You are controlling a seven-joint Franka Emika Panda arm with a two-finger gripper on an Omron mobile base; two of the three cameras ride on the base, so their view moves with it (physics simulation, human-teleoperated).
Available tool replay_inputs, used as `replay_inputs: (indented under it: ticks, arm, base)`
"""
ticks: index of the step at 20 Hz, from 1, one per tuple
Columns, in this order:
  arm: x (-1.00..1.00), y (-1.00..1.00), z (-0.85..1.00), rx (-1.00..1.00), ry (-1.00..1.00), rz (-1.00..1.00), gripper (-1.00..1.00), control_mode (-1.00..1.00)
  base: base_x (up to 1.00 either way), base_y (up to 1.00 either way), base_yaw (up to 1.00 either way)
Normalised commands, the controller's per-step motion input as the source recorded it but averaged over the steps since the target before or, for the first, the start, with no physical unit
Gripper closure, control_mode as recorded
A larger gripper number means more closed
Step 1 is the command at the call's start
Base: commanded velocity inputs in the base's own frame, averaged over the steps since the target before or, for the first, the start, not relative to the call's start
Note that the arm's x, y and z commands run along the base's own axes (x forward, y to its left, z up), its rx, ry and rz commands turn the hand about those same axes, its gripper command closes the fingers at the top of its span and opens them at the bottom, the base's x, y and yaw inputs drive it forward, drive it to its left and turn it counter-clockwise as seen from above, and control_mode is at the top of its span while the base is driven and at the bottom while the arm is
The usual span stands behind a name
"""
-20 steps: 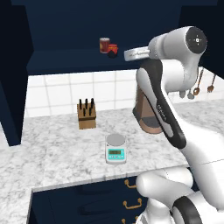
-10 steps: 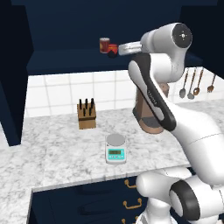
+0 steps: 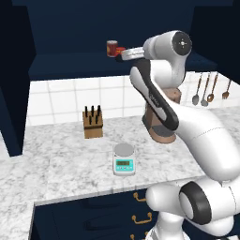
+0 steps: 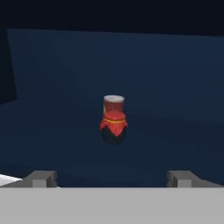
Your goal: Pick the jam and place it on the digital scale for weighing, and close the cabinet.
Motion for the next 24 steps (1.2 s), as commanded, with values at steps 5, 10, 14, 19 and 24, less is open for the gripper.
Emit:
replay_inputs:
  ticks: [5, 10, 14, 19, 24]
  arm:
    - [0.34, 0.2, -0.07, -0.01, 0.0, 0.0, -1.0, -1.0]
    - [0.43, 0.2, -0.03, 0.0, 0.0, 0.0, -1.0, -1.0]
    - [0.4, 0.13, 0.0, 0.0, 0.0, 0.0, -1.0, -1.0]
    - [0.47, 0.0, 0.0, 0.0, 0.0, 0.0, -1.0, -1.0]
    - [0.6, 0.0, -0.03, 0.0, 0.0, 0.0, -1.0, -1.0]
  base:
    - [0.0, 0.0, 0.0]
    - [0.0, 0.0, 0.0]
    - [0.0, 0.0, 0.0]
    - [0.0, 0.0, 0.0]
    - [0.0, 0.0, 0.0]
